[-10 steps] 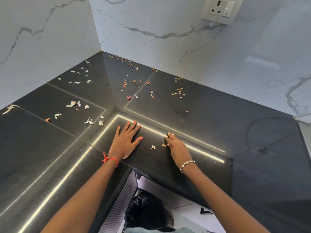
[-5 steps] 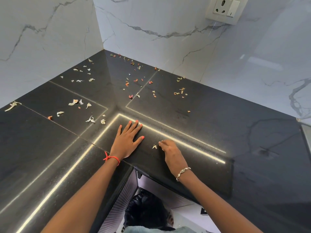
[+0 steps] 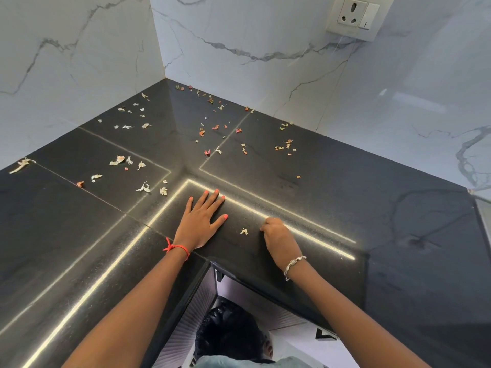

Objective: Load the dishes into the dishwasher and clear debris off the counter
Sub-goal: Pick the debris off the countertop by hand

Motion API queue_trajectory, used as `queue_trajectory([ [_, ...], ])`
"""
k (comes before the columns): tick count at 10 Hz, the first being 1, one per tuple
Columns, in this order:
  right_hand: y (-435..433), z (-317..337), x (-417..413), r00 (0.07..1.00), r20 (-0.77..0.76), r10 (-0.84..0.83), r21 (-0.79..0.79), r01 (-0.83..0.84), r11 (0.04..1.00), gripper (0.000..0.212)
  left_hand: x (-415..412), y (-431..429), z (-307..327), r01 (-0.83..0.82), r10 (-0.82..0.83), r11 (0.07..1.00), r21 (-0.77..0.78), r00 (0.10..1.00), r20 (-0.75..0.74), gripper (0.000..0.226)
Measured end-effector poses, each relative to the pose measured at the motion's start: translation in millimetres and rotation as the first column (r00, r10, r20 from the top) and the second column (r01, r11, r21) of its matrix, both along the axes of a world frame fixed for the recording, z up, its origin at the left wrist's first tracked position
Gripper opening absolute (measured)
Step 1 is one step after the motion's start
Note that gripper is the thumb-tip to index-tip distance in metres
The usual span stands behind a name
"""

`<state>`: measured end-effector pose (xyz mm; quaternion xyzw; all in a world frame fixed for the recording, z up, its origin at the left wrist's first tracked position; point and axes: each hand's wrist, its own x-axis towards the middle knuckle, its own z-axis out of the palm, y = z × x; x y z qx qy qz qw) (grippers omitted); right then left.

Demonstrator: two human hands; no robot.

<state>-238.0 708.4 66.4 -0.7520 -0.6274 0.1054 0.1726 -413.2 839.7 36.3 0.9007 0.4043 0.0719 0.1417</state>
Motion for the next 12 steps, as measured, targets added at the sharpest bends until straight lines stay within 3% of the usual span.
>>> queue_trajectory([
  [1, 13.9, 18.9, 12.0, 0.81, -0.457, -0.368, 0.006, 0.416, 0.909, 0.013, 0.6, 1.4, 0.3, -0.007, 0.007, 0.999, -0.038, 1.0, -0.002, 0.072],
  [2, 20.6, 33.2, 19.9, 0.357, -0.838, -0.412, -0.163, 0.558, 0.814, 0.015, 12.6, 3.2, 10.3, -0.104, 0.231, 0.924, -0.367, 0.918, 0.323, 0.042],
  [3, 28.2, 49.6, 6.3, 0.351, -0.875, -0.334, -0.153, 0.454, 0.878, 0.02, 34.1, -16.6, 41.8, 0.058, 0.735, 0.557, -0.828, 0.429, 0.525, 0.019],
  [4, 26.8, 61.7, -20.3, 0.594, -0.784, -0.179, 0.014, 0.304, 0.952, 0.014, 51.4, -30.2, 55.8, 0.482, 0.934, 0.145, -0.864, 0.223, 0.281, 0.036],
  [5, 28.2, 60.6, -38.1, 0.861, -0.508, -0.036, 0.121, 0.113, 0.986, 0.019, 55.4, -39.9, 57.4, 0.725, 0.982, -0.039, -0.688, 0.155, 0.107, 0.052],
  [6, 44.2, 46.2, -76.3, 0.551, -0.834, 0.021, 0.394, 0.569, 0.722, 0.037, 59.3, -48.5, 61.5, 0.819, 0.985, -0.083, -0.568, 0.155, 0.08, 0.052],
  [7, 39.3, 35.8, -98.9, -0.182, -0.859, 0.479, 0.06, 0.892, 0.447, 0.046, 61.5, -52.1, 63.3, 0.85, 0.985, -0.08, -0.521, 0.147, 0.089, 0.049],
  [8, 27.9, 55.5, -70.9, 0.473, -0.876, 0.096, 0.433, 0.684, 0.586, 0.032, 61.7, -51.7, 62.7, 0.869, 0.986, -0.094, -0.486, 0.15, 0.078, 0.048],
  [9, 33.2, 67.5, -24.6, 0.945, -0.319, 0.076, 0.291, 0.021, 0.956, 0.02, 63.1, -52.6, 63.6, 0.851, 0.985, -0.075, -0.519, 0.145, 0.095, 0.047],
  [10, 26.0, 82.0, -4.2, 0.882, -0.472, 0.004, 0.29, 0.151, 0.945, 0.02, 61.0, -52.6, 60.8, 0.839, 0.991, -0.031, -0.543, 0.096, 0.091, 0.048],
  [11, 18.3, 82.0, 15.6, 0.918, -0.38, -0.116, 0.031, 0.138, 0.99, 0.027, 52.7, -49.2, 56.3, 0.847, 0.995, -0.019, -0.531, 0.07, 0.076, 0.048],
  [12, 7.4, 62.8, 29.4, 0.99, -0.133, -0.036, -0.327, -0.01, 0.945, 0.048, 47.2, -46.0, 52.2, 0.84, 0.996, -0.014, -0.543, 0.062, 0.071, 0.046],
])
